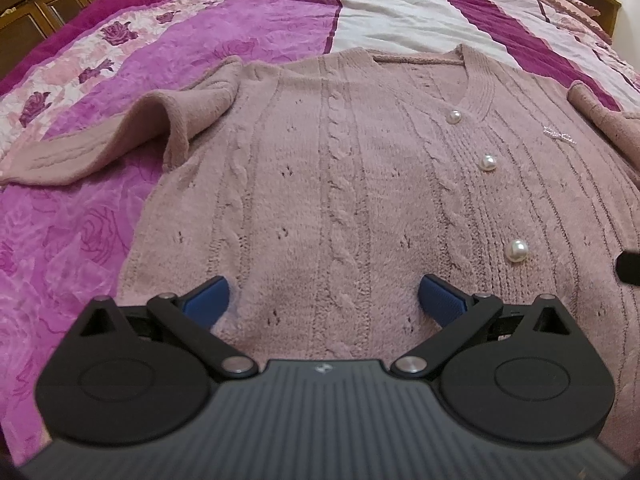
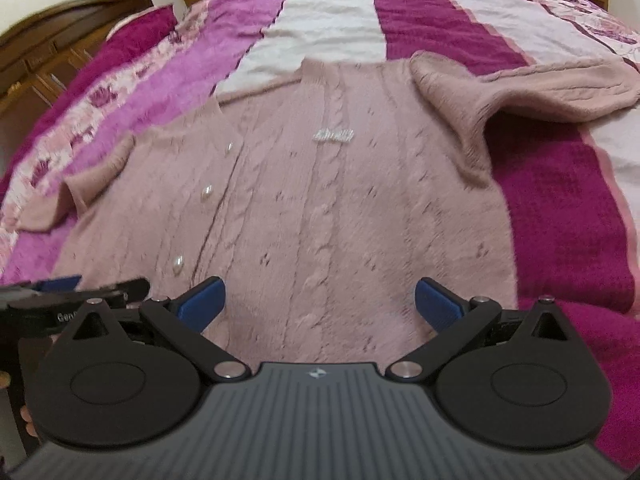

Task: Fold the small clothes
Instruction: 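Move the right tool to a sleeve cuff and close on it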

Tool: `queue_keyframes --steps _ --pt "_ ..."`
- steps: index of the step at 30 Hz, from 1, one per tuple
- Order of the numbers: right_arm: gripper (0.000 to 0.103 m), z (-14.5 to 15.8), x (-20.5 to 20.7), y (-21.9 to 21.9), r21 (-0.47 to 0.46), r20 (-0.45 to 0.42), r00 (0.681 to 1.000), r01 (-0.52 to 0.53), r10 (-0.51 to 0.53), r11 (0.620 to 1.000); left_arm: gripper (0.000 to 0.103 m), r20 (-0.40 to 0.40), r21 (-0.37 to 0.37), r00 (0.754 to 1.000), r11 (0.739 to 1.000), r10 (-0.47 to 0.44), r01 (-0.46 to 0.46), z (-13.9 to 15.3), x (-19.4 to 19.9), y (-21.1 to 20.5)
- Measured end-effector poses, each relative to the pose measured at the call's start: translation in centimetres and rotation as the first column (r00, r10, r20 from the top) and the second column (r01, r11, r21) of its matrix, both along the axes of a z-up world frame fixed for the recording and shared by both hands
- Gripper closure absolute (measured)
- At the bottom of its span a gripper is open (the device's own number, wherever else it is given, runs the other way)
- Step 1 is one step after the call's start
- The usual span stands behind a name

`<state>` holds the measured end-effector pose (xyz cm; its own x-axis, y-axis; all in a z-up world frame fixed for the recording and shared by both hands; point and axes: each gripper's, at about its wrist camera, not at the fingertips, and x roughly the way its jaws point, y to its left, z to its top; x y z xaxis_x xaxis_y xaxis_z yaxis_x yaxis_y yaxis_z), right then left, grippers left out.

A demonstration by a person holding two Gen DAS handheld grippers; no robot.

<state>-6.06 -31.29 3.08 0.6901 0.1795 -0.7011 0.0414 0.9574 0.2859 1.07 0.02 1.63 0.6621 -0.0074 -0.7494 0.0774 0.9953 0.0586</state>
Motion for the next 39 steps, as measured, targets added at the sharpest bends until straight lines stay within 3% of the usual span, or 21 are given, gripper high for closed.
queue_keyframes --steps 10,19,30,39 --pt "0.000 2.3 0.8 -6.6 0.081 0.056 0.993 0.099 -0.104 0.992 0.000 0.016 -0.011 1.000 1.000 0.004 -0.004 1.9 0.2 -0.7" --pt "0.000 3.7 2.3 -13.8 0.125 0.108 0.967 0.218 -0.232 0.968 0.000 0.001 -0.027 1.000 1.000 0.013 -0.013 2.6 0.7 -1.3" --pt "0.000 1.6 5.5 -21.9 0.138 0.112 0.908 0.388 -0.403 0.911 0.000 -0.038 0.012 0.999 0.999 0.035 -0.034 1.8 1.4 -1.6" --pt "0.000 -1.0 9.5 -26.8 0.173 0.091 0.869 0.467 -0.486 0.867 0.000 -0.058 0.024 0.997 0.999 0.048 -0.047 1.2 2.0 -1.9"
